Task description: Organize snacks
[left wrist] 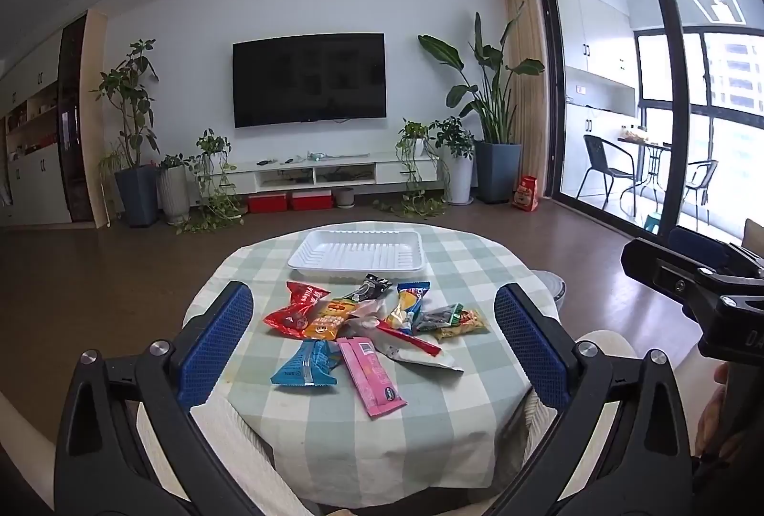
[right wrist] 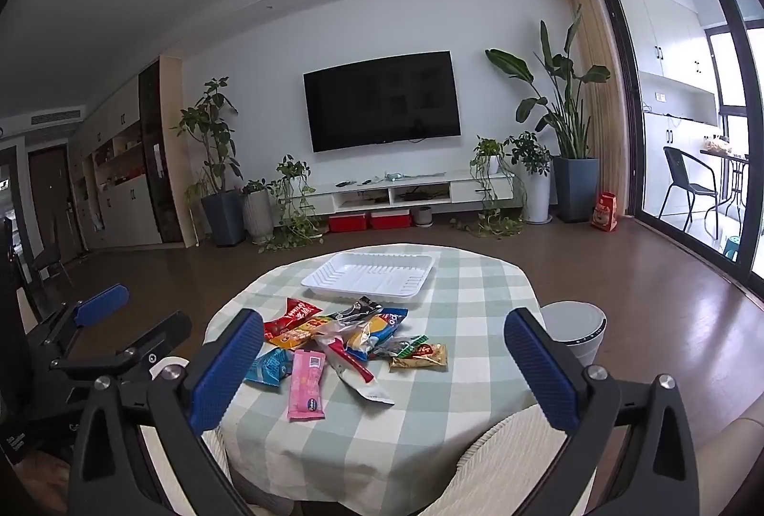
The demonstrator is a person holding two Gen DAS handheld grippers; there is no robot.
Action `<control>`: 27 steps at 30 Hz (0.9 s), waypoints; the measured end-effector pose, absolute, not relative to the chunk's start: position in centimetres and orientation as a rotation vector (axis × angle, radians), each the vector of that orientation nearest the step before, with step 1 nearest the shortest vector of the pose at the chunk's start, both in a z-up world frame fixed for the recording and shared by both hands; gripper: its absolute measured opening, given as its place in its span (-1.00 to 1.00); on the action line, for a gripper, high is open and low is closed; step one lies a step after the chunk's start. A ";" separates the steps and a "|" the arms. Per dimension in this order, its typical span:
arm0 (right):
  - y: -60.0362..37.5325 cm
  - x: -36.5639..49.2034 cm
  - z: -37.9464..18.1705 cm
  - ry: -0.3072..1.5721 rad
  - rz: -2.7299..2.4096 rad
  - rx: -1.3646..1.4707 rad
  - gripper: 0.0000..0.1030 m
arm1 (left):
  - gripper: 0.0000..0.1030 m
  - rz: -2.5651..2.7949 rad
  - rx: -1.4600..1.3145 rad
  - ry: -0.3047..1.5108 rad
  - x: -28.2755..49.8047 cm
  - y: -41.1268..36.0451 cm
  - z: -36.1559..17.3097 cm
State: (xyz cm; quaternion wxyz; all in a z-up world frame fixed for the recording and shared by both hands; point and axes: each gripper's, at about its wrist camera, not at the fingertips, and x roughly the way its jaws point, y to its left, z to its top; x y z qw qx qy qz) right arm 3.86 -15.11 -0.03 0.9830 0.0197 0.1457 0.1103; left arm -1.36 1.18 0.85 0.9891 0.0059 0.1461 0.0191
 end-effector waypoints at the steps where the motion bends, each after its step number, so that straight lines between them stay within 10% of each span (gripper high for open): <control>1: -15.2 3.8 0.0 0.294 0.221 0.039 1.00 | 0.99 0.042 0.015 0.294 -1.4 0.9 0.9; 27: -15.0 3.8 -0.4 0.292 0.222 0.036 1.00 | 0.99 0.041 0.026 0.291 -1.4 0.9 0.8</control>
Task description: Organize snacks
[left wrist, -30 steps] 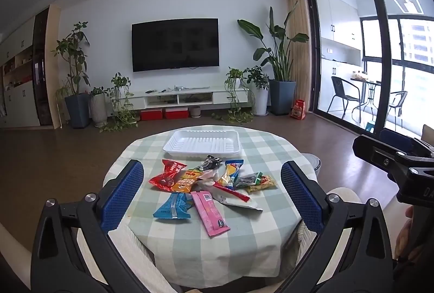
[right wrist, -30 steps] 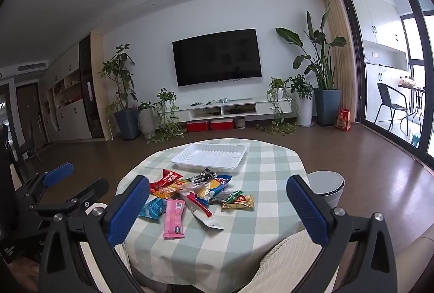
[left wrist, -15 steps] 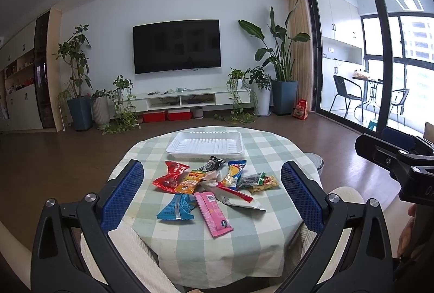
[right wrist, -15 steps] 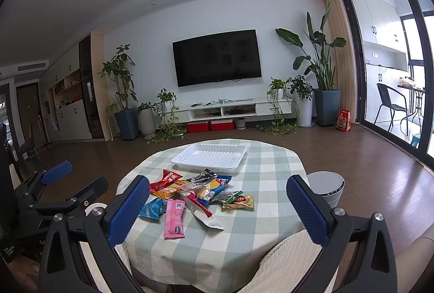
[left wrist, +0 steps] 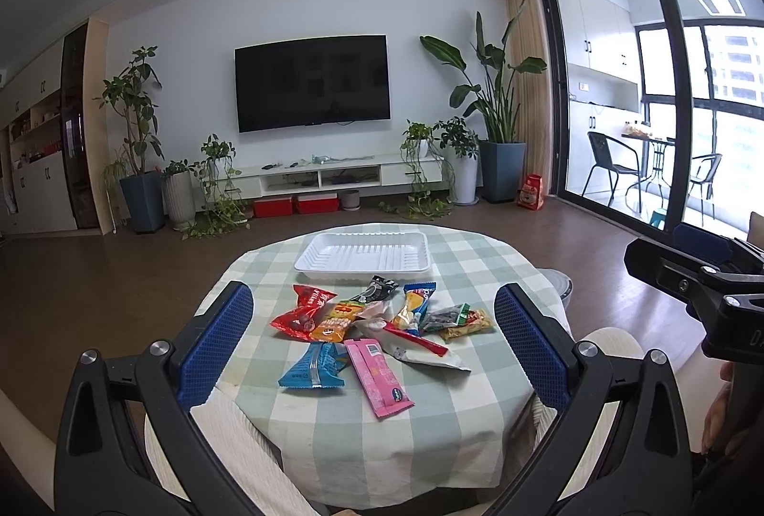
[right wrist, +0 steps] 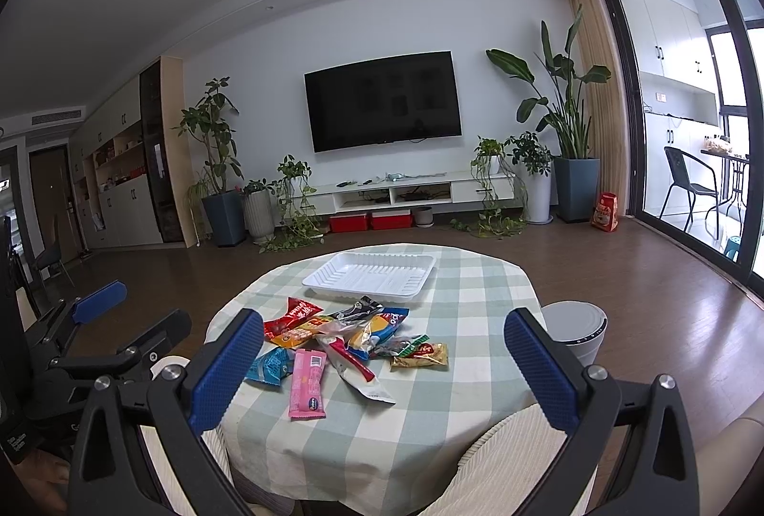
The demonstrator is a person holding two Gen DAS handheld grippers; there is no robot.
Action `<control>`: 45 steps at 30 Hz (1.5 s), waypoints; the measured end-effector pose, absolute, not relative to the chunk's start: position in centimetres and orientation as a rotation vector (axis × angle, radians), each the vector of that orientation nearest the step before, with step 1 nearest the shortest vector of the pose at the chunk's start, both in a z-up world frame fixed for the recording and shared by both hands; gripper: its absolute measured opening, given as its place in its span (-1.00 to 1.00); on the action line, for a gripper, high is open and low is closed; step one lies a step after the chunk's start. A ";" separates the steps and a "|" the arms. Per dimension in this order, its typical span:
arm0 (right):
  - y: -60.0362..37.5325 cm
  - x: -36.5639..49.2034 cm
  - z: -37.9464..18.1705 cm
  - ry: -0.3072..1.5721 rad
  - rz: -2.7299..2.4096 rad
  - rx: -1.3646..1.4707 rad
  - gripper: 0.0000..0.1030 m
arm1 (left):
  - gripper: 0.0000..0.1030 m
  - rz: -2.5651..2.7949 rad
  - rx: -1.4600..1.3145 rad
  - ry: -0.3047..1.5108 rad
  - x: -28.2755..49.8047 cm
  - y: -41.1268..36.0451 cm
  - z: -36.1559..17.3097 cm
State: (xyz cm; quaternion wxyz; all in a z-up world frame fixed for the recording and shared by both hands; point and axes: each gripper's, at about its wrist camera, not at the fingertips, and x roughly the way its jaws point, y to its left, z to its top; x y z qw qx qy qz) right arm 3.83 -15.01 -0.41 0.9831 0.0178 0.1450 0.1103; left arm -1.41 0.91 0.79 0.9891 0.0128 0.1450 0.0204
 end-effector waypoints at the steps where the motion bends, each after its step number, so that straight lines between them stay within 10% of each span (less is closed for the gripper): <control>1: -15.0 3.9 -0.4 0.292 0.223 0.037 1.00 | 0.99 0.040 0.026 0.291 -1.5 0.9 0.8; 45: -14.8 3.8 -0.5 0.289 0.223 0.031 1.00 | 0.99 0.041 0.034 0.288 -1.3 0.4 0.6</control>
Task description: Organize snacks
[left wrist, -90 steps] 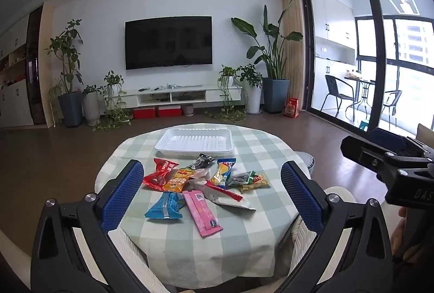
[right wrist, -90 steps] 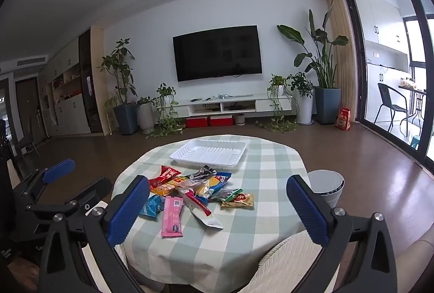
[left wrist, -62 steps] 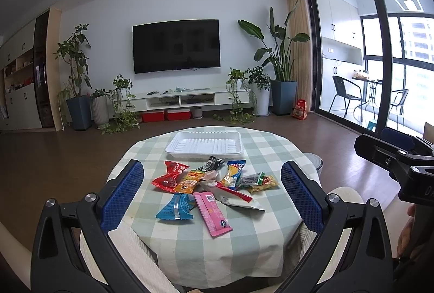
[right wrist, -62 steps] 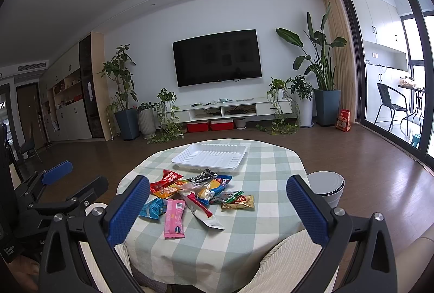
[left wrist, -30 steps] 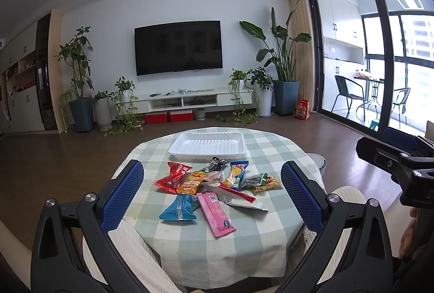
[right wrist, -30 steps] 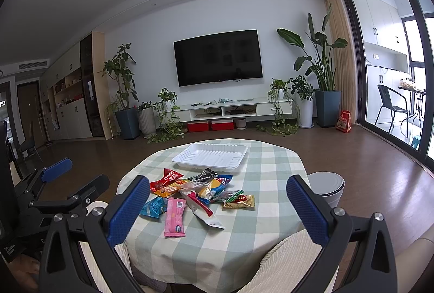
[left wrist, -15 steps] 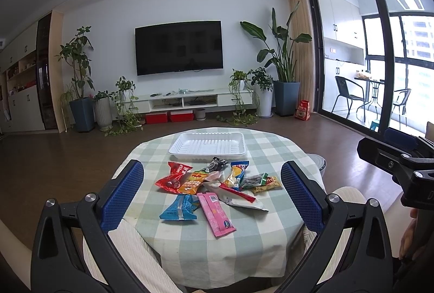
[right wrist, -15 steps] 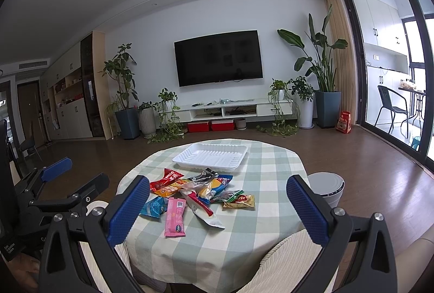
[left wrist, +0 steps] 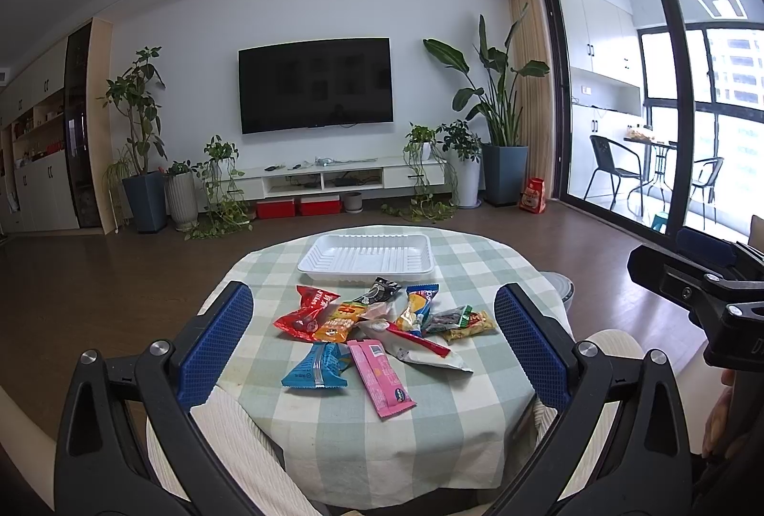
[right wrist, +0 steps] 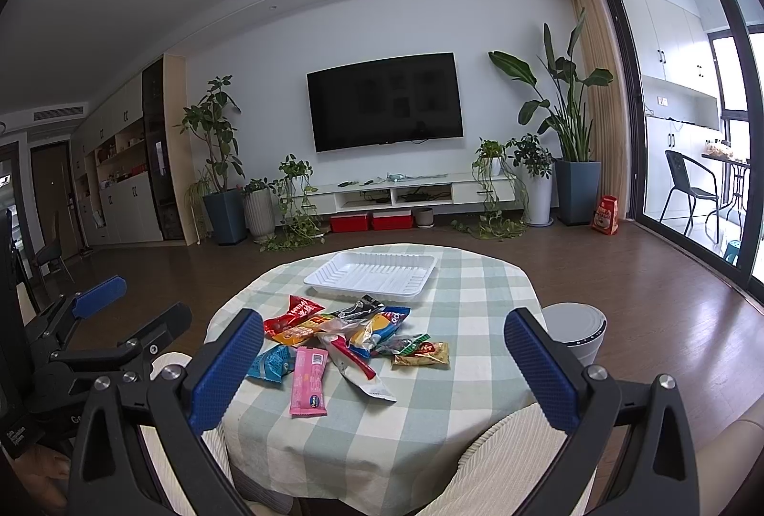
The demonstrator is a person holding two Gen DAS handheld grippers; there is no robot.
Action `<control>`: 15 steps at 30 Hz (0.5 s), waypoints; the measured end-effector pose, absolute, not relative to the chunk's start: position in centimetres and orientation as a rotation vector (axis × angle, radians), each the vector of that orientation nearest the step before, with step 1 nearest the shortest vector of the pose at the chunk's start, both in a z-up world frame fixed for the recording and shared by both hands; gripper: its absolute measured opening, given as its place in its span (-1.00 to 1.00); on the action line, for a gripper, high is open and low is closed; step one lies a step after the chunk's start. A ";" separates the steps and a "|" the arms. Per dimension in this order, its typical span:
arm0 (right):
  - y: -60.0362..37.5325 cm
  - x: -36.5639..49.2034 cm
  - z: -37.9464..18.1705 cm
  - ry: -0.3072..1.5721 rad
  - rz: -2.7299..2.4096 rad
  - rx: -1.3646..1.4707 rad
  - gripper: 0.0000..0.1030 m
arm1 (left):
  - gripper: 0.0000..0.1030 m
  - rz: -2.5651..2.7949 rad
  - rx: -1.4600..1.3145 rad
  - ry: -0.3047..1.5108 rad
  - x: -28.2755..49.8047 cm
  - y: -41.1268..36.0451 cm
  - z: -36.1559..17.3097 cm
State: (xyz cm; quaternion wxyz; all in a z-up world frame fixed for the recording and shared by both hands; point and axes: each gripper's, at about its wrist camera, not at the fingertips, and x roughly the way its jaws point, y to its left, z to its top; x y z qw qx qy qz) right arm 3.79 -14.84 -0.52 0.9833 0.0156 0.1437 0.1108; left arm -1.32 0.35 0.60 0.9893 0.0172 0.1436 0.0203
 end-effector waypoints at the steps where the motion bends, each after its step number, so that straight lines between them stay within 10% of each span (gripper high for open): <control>1: -14.8 3.8 -0.5 0.289 0.222 0.031 1.00 | 0.99 0.040 0.034 0.288 -1.3 0.3 0.6; 15: -14.8 3.8 -0.6 0.292 0.222 0.031 1.00 | 0.99 0.041 0.035 0.287 -1.4 0.3 0.5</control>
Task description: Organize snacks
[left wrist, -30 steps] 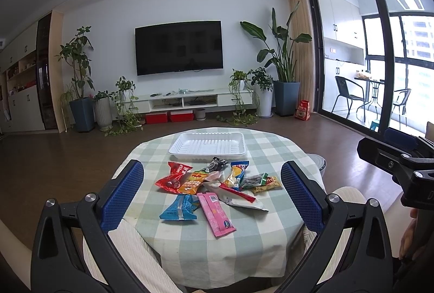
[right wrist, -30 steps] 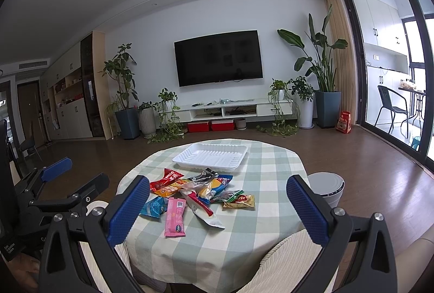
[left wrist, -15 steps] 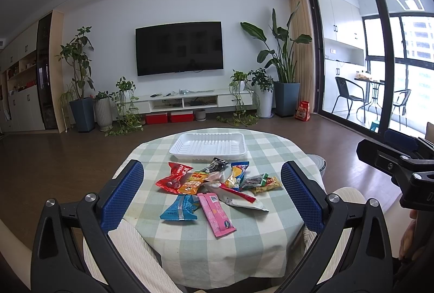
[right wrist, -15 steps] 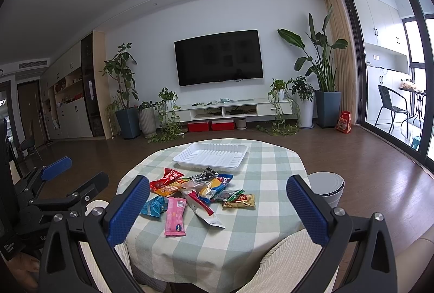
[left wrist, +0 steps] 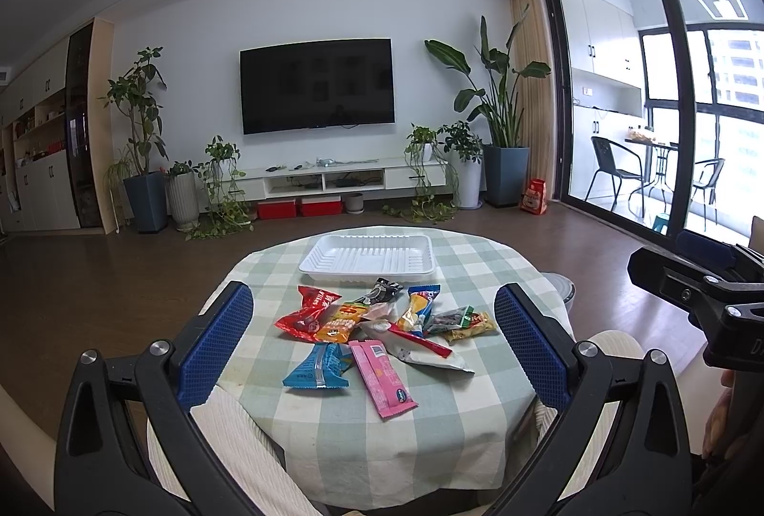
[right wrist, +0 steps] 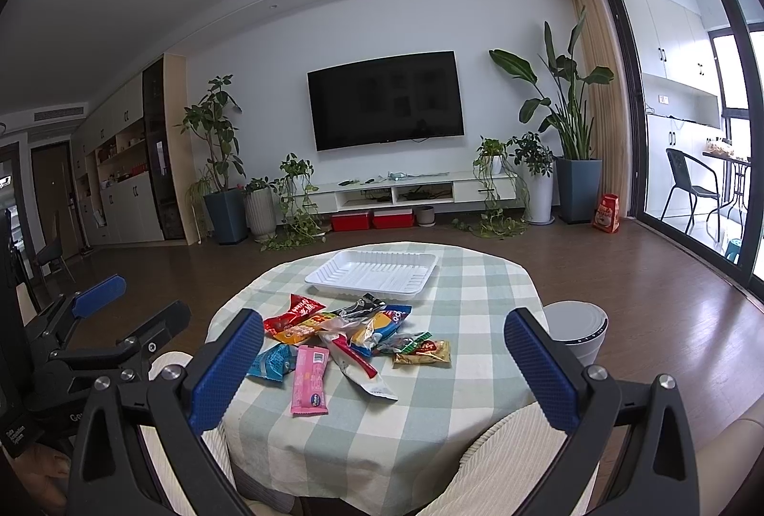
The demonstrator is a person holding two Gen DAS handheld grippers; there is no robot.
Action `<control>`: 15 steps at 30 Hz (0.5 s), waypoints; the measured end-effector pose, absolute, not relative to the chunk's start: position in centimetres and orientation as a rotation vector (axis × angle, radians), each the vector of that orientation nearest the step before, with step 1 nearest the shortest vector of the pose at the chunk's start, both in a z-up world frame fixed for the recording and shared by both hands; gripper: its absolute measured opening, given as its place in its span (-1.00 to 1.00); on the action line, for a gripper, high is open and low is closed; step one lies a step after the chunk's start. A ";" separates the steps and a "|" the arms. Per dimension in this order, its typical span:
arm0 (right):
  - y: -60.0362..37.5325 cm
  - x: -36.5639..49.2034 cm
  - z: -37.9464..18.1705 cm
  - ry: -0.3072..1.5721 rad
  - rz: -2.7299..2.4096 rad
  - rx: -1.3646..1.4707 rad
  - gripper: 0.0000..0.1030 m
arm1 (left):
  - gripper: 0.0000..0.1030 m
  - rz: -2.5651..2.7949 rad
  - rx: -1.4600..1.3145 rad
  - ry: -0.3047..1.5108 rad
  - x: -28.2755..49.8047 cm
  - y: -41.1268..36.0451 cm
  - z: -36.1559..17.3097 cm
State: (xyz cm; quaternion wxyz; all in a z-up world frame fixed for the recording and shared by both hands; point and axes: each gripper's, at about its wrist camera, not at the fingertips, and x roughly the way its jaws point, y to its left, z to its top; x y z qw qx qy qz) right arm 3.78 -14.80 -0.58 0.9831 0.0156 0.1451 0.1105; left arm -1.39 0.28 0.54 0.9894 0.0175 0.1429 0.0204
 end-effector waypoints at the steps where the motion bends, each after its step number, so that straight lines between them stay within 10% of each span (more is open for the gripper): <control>1: -14.8 3.8 -0.6 0.292 0.223 0.032 1.00 | 0.99 0.040 0.036 0.287 -1.4 0.3 0.5; 15: -13.5 3.5 -1.5 0.342 0.239 0.045 1.00 | 0.99 0.046 0.024 0.315 -0.8 1.1 0.5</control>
